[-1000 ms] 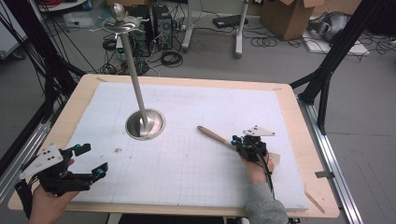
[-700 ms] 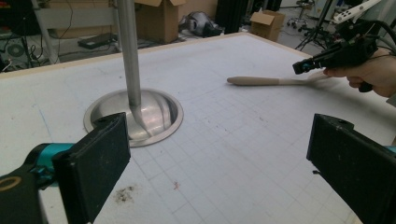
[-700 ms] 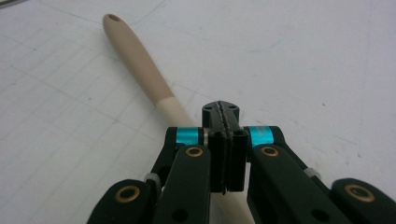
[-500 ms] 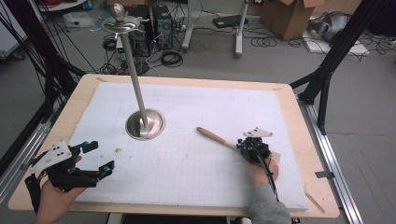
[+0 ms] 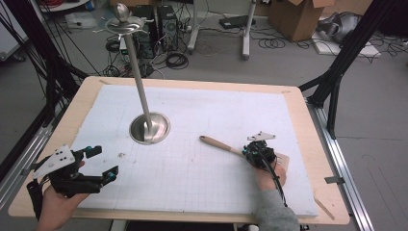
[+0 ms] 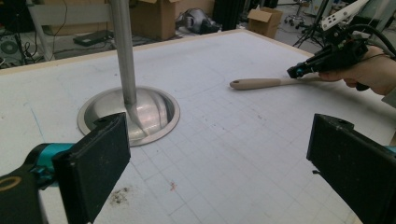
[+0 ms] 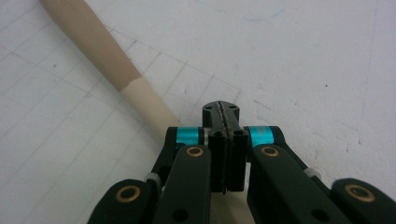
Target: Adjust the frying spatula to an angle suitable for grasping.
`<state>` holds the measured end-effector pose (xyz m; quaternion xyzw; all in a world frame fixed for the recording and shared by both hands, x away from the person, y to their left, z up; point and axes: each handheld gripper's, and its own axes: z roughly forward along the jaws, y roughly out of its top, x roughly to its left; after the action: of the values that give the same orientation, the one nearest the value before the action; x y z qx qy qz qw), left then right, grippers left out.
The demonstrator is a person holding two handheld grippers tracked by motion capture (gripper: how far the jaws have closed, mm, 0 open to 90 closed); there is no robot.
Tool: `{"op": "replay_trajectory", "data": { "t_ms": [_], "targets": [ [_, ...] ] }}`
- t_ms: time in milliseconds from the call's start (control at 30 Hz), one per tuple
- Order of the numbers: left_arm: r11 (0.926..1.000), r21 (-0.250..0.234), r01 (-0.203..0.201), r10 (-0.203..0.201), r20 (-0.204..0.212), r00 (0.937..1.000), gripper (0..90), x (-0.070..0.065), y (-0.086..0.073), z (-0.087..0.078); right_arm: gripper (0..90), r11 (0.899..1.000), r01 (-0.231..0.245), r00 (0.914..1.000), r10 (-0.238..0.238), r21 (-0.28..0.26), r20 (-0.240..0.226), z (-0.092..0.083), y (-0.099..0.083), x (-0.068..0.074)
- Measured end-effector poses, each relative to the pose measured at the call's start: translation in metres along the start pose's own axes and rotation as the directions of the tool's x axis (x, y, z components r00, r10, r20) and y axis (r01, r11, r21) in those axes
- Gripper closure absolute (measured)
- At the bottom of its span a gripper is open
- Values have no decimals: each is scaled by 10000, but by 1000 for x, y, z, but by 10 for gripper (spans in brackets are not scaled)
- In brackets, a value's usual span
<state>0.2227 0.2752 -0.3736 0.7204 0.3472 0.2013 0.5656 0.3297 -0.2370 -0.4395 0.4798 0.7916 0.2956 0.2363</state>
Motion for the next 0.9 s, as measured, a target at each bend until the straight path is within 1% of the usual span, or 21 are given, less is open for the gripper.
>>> {"op": "replay_trajectory", "data": {
  "t_ms": [33,133,167,200,233,267,333,400,533,567,667,800,900],
  "targets": [
    [10000,7,12,-12,7,10000,66,0,0,0,900,9999,-126,9999,126,-20,-117,-1,0,0],
    [10000,37,15,-15,18,10000,66,0,-1,1,900,9999,-123,9997,122,-43,-212,-2,-1,-1],
    [10000,30,14,-15,17,10000,66,0,-1,1,900,10000,-35,9998,35,-22,-185,-2,-1,-1],
    [10000,34,-4,4,29,10000,66,0,-1,1,900,9999,121,9999,-121,42,-7,-1,-1,-1],
    [10000,33,-1,1,50,10000,66,-1,-1,1,900,9998,173,9998,-174,83,99,1,-2,-2],
    [10000,45,10,-10,38,10000,66,-1,-1,1,900,9998,173,9998,-174,83,99,1,-2,-2],
    [10000,20,14,-14,24,10000,66,-1,-1,1,900,9999,-103,9998,104,73,-141,0,-3,-5],
    [10000,41,20,-20,30,10000,66,0,-1,1,900,9998,-186,9994,187,64,-287,-1,-4,-7],
    [10000,50,45,-45,34,10000,66,0,-1,1,900,9996,-270,9988,272,54,-408,-2,-5,-8],
    [10000,64,43,-43,56,10000,66,0,-1,1,900,9993,-364,9982,367,80,-472,-3,-6,-8],
    [10000,39,26,-26,46,10000,66,1,-1,2,900,9993,-361,9981,364,84,-494,-4,-7,-7],
    [10000,56,49,-49,78,10000,66,1,-1,2,900,9992,-394,9969,401,114,-678,-8,-10,-8],
    [10000,59,14,-15,117,9999,66,1,0,4,900,9992,-371,9969,378,111,-688,-9,-12,-7]
  ]
}}
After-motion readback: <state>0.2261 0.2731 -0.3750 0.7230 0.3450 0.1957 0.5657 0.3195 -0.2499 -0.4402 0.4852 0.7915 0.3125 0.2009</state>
